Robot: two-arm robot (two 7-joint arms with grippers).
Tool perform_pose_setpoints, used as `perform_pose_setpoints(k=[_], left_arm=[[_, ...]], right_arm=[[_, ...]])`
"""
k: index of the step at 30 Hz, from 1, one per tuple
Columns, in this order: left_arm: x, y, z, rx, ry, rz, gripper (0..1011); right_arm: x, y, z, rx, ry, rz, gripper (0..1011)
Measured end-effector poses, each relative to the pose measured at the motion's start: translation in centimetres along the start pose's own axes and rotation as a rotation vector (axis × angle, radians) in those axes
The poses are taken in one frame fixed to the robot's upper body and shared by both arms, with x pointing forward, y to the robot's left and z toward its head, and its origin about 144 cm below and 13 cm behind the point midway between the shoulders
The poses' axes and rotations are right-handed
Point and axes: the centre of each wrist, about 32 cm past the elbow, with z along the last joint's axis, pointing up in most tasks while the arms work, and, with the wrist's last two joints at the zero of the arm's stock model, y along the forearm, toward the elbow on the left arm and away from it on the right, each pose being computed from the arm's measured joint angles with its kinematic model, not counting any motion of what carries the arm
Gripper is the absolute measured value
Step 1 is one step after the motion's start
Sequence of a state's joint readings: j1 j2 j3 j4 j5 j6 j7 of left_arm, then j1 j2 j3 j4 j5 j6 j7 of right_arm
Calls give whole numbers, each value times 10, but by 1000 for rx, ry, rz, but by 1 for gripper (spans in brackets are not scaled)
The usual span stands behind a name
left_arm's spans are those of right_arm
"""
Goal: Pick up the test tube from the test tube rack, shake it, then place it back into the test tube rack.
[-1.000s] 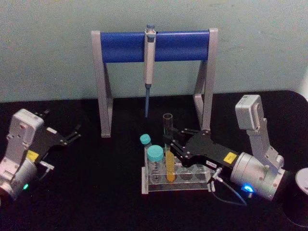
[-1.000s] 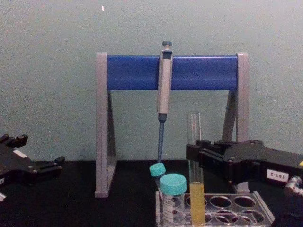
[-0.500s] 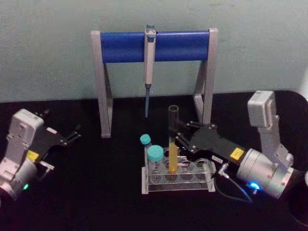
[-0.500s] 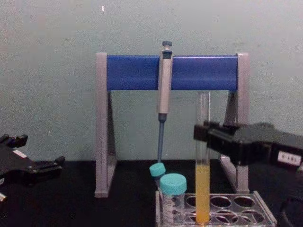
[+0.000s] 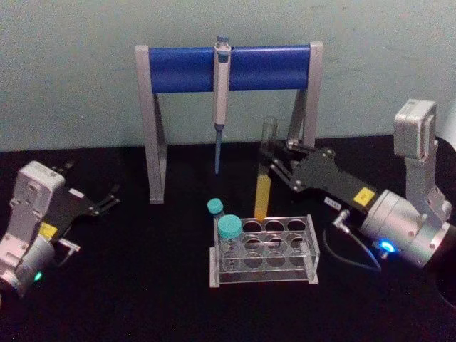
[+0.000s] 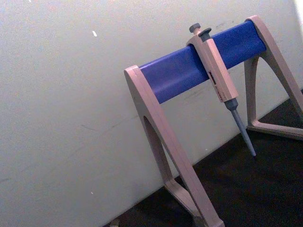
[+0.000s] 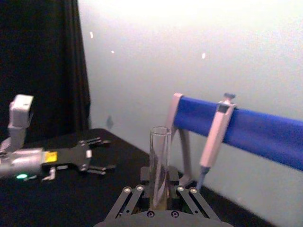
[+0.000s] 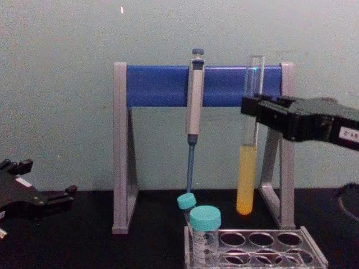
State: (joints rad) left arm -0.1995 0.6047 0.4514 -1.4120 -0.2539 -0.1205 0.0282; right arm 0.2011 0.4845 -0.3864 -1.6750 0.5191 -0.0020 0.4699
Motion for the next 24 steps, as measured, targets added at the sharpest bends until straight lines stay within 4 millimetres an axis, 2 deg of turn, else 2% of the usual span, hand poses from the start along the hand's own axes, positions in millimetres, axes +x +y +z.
perform_pose_setpoints(k=[14,24], left_arm=[[0,0,0,0,0,0,1001],[0,0,0,0,0,0,1001]], right_arm=[[16,14,3,10,-30,-46,229],[19,8,4,0,-45,-76,228]])
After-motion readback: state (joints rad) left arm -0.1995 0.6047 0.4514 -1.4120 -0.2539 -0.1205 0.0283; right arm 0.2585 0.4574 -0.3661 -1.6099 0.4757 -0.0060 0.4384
